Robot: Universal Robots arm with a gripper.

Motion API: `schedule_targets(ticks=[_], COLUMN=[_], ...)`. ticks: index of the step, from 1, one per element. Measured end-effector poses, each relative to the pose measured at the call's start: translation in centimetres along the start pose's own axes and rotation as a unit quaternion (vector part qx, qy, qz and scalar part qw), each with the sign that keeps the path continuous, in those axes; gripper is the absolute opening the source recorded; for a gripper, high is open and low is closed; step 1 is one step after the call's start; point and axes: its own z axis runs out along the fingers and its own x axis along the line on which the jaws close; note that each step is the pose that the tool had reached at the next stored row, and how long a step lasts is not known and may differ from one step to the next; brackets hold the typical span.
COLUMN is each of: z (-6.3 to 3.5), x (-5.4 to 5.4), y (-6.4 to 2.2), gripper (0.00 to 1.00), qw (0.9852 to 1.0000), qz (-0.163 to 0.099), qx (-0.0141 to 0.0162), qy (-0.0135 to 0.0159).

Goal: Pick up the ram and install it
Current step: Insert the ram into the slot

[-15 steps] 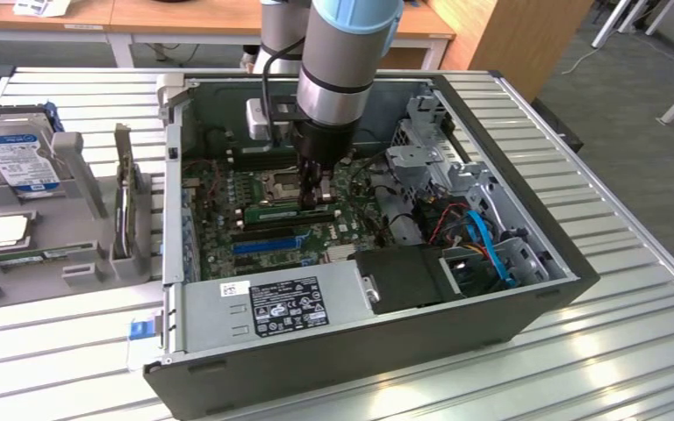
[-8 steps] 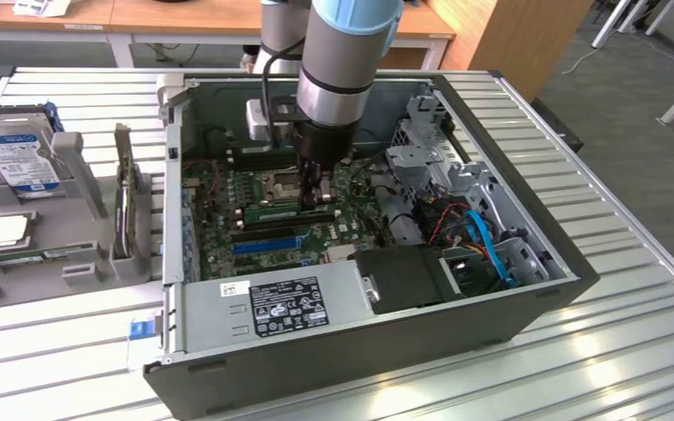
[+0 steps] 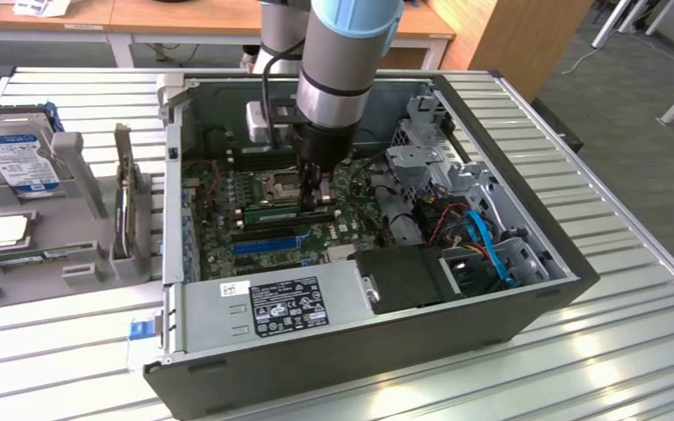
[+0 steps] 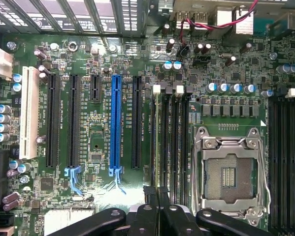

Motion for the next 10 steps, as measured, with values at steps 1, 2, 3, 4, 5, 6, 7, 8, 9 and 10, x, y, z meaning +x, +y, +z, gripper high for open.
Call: schedule_targets(ticks=[1, 2, 3, 4, 5, 6, 7, 8, 9, 10], z=[0.03, 0.06, 0.08, 0.11, 0.14, 0.17, 0.19, 0.22, 0.25, 0.28], x=[0.00, 0.00, 0.00, 0.01, 0.01, 0.01, 0.01, 0.01, 0.01, 0.01], y=[0.00, 0.00, 0.00, 0.00, -0.01, -0.01, -0.01, -0.01, -0.01, -0.01], gripper=[0.11, 0.11, 0.11, 0.11, 0.11, 0.11, 0.11, 0.11, 0.11, 0.11], qw=[1.0000, 1.0000, 1.0000, 1.0000, 1.0000, 1.0000, 1.0000, 1.0000, 1.0000, 1.0000], qz=[0.000, 0.000, 0.000, 0.000, 0.000, 0.000, 0.000, 0.000, 0.000, 0.000], qx=[0.0000, 0.0000, 0.0000, 0.0000, 0.0000, 0.0000, 0.0000, 0.0000, 0.0000, 0.0000], qy=[0.0000, 0.0000, 0.0000, 0.0000, 0.0000, 0.0000, 0.0000, 0.0000, 0.0000, 0.0000])
